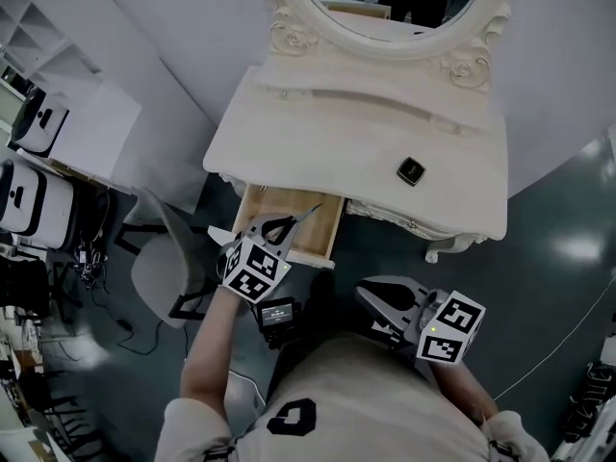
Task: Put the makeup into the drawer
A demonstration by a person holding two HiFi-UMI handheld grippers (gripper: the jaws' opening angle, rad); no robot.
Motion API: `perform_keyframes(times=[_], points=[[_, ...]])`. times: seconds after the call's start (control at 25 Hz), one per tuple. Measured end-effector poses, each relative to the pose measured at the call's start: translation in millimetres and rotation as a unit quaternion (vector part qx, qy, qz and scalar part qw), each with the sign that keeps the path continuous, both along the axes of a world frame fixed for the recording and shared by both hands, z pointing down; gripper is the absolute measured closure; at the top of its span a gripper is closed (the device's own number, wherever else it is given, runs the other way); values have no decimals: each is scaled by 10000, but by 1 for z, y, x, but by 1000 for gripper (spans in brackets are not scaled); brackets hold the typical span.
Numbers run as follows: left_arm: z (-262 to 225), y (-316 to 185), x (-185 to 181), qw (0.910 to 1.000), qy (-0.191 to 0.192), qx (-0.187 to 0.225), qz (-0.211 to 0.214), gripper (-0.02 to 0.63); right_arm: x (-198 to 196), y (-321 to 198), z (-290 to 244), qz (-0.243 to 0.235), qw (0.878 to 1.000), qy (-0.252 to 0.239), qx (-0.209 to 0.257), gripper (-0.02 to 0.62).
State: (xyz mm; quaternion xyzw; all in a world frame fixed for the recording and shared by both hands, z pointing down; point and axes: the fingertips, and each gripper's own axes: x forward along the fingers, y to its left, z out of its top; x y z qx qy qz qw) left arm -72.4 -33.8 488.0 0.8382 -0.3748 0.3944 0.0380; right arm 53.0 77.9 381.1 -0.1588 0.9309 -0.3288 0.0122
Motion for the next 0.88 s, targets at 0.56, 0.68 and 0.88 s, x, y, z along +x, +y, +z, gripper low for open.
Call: perform_keyframes(times=[0.56, 0.68, 0.88], points=[[134, -52, -32, 9892, -1201, -214, 815, 537, -76, -57, 21, 560, 9954, 705, -333, 568], [154, -52, -27, 9872, -1151, -458, 1002, 537, -87, -66, 26, 632, 9942, 758, -433, 568], [166, -36, -8, 9822, -758, -1003, 1394, 537, -101, -79, 30, 664, 9930, 866, -453, 568]])
